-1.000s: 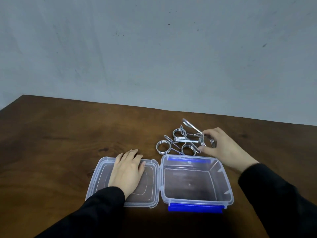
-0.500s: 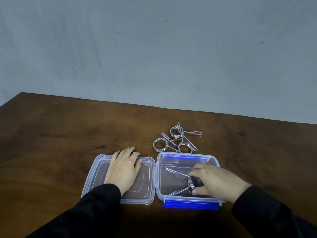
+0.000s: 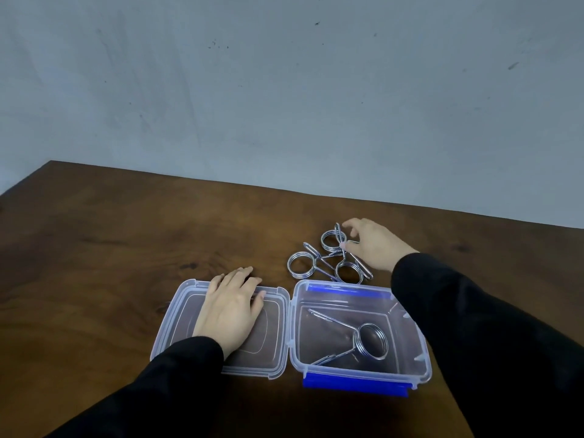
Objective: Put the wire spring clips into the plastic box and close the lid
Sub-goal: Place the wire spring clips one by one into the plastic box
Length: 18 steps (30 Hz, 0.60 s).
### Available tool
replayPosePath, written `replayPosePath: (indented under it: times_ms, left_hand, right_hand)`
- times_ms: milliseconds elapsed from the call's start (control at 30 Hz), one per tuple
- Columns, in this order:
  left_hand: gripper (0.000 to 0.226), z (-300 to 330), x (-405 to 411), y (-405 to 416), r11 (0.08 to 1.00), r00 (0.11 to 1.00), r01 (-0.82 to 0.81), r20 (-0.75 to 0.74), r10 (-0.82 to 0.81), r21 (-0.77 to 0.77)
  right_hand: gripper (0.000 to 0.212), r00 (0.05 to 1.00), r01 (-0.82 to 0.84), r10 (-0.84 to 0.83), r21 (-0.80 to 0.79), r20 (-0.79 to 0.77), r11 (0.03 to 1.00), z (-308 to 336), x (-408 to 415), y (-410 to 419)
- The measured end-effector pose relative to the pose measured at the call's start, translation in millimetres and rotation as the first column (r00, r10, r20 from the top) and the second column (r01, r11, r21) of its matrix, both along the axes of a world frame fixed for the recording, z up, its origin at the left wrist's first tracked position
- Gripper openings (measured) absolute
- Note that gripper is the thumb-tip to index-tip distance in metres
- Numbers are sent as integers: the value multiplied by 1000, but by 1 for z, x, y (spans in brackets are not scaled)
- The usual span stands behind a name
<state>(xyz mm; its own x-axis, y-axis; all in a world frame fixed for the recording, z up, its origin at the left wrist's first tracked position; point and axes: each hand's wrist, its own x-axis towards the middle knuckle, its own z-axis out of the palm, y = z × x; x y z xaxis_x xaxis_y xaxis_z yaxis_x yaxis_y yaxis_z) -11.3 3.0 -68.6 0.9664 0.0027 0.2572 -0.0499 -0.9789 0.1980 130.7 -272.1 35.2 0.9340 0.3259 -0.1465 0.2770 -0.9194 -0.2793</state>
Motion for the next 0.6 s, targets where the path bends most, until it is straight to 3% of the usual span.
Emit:
replayPosePath:
  times_ms: [67,167,400,500,600]
  left_hand:
    - [41,0,0,0,1000,1000,4,4,-4,-9]
    - [41,0,0,-1,1000,1000,8,7,-8,-18]
    - [40,0,1,0,1000,1000,6,-2,-6,-16]
    - [38,0,1,0,1000,1000,5,-2,-5,-9]
    - [37,1,2,1,1000,1000,-8,-10,8,1]
  right_hand:
    - [54,999,36,-37,-87,-9,996,-8,10,5]
    - [54,983,41,-78,-213,-167,976,-17,20,-2]
    - [38,963,45,-45,-6,-264,999,-23,21,-26]
    - [62,968,41,-41,-5,-248,999,-28,20,-30]
    - [69,971,89,-85,10,-222,996,-29,19,-28]
